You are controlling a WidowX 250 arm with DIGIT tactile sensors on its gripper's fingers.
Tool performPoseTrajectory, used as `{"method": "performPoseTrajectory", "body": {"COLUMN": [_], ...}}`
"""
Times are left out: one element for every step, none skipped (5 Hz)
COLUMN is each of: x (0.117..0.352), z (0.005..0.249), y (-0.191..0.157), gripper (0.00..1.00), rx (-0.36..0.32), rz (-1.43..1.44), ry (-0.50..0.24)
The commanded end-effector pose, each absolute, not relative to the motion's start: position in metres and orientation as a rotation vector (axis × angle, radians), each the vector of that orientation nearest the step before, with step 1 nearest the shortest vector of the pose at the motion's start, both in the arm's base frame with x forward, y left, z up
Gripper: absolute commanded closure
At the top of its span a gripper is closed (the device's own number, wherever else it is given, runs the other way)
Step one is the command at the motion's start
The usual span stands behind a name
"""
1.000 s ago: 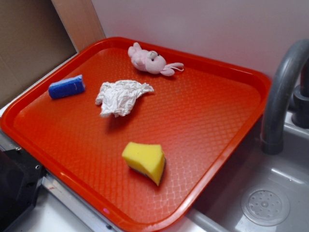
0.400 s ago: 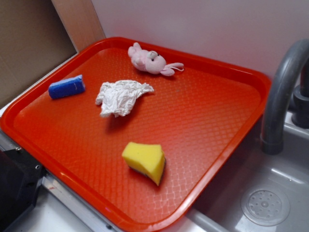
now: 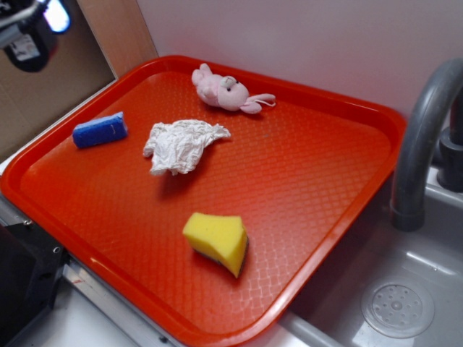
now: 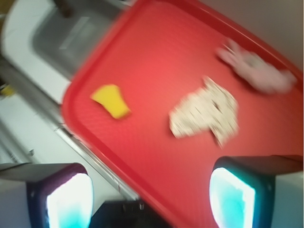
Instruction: Grab the green sponge.
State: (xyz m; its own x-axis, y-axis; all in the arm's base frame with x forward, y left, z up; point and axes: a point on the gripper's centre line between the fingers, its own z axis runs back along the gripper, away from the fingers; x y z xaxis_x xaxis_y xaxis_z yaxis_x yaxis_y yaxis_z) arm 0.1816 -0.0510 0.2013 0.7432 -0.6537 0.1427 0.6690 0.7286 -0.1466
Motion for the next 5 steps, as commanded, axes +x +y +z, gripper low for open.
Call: {"method": "performPoseTrajectory", "body": {"x": [0.171,0.162,0.164,0.167,0.165], "z": [0.167,0.146,0.124,0.098,0.079], "y": [-0.103,-0.116,-0.125,-0.137,-0.145], "gripper": [0.0,0.0,0.0,0.0,0.0], "rx": [-0.199,-0.195,-0.162,-0.076,-0.005], "rz": [-1.221,-1.307,-1.292,-1.271,-1.264], "ry": [-0.042,-0.007,0.027,0.058,0.089]}}
